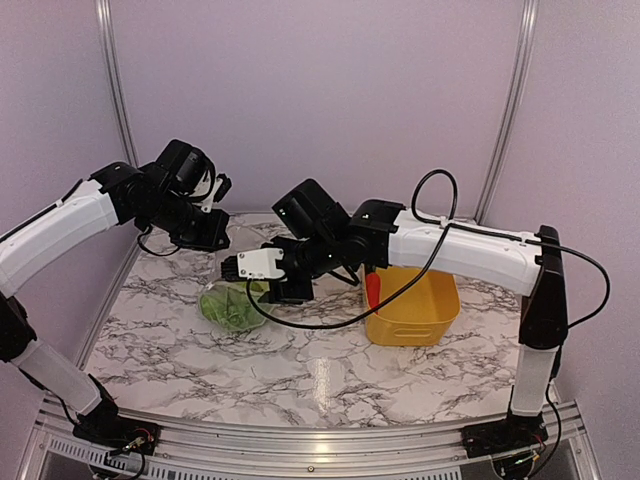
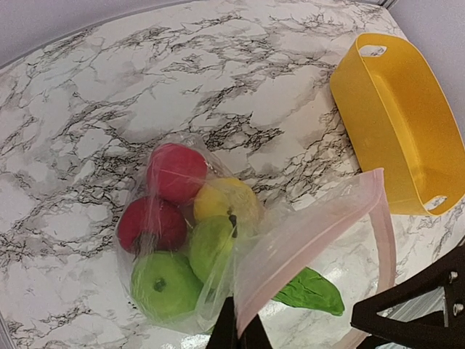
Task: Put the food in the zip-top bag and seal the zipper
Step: Pass from the left arm to the right
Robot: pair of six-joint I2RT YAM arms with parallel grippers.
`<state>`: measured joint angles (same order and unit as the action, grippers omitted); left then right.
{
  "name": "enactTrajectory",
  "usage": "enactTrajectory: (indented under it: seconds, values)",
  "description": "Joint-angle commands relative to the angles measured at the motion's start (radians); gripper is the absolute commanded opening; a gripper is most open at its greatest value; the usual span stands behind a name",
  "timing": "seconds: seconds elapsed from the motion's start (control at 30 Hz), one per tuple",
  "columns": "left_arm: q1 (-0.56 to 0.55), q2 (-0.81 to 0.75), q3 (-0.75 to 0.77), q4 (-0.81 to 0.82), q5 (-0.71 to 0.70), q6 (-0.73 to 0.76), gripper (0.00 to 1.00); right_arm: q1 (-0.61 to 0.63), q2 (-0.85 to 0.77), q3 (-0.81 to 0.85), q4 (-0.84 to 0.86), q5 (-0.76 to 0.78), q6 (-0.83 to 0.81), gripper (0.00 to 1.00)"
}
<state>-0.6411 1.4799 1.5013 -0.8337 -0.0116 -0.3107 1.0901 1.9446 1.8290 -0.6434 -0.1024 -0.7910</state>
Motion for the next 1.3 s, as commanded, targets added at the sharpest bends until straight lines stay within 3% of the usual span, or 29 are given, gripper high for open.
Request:
enactTrajectory:
  seconds: [0.0,0.07,0.17,0.33,0.4,0.47,0.53,0.7,1.1,1.27]
  values:
    - [0.008,-0.035,-0.01,0.018,0.001,-0.004,0.0,-0.002,0.025,0.042,-0.072,-0.016,-0.025,0.59]
    - [0.008,-0.038,-0.013,0.019,0.001,-0.003,0.0,-0.001,0.037,0.04,-0.099,-0.03,-0.026,0.56]
    - [0.008,-0.04,-0.007,0.016,0.0,0.001,0.0,-0.002,0.045,0.033,-0.108,-0.024,-0.022,0.43]
    - [0.008,-0.041,0.01,0.01,-0.004,0.004,0.0,-0.001,0.049,0.038,-0.075,0.013,-0.014,0.19]
    - [0.008,-0.041,0.006,0.008,-0.002,0.003,0.0,-0.001,0.055,0.053,-0.074,0.024,-0.011,0.05]
    - [0.008,-0.039,0.0,-0.001,-0.001,0.0,0.15,-0.001,0.059,0.081,-0.074,0.026,-0.002,0.0]
    - [0.008,-0.042,-0.011,-0.012,-0.003,-0.004,0.26,-0.001,0.055,0.115,-0.073,0.017,0.012,0.0]
    - [0.008,-0.069,-0.044,-0.03,-0.013,-0.011,0.29,-0.001,0.036,0.181,-0.058,0.006,0.033,0.0]
    - [0.008,-0.09,0.025,-0.084,-0.095,-0.021,0.02,-0.001,0.041,0.217,-0.093,0.006,0.043,0.0]
    - [0.008,-0.092,0.063,-0.093,-0.076,-0.025,0.0,-0.001,-0.001,0.246,-0.101,-0.05,0.068,0.0]
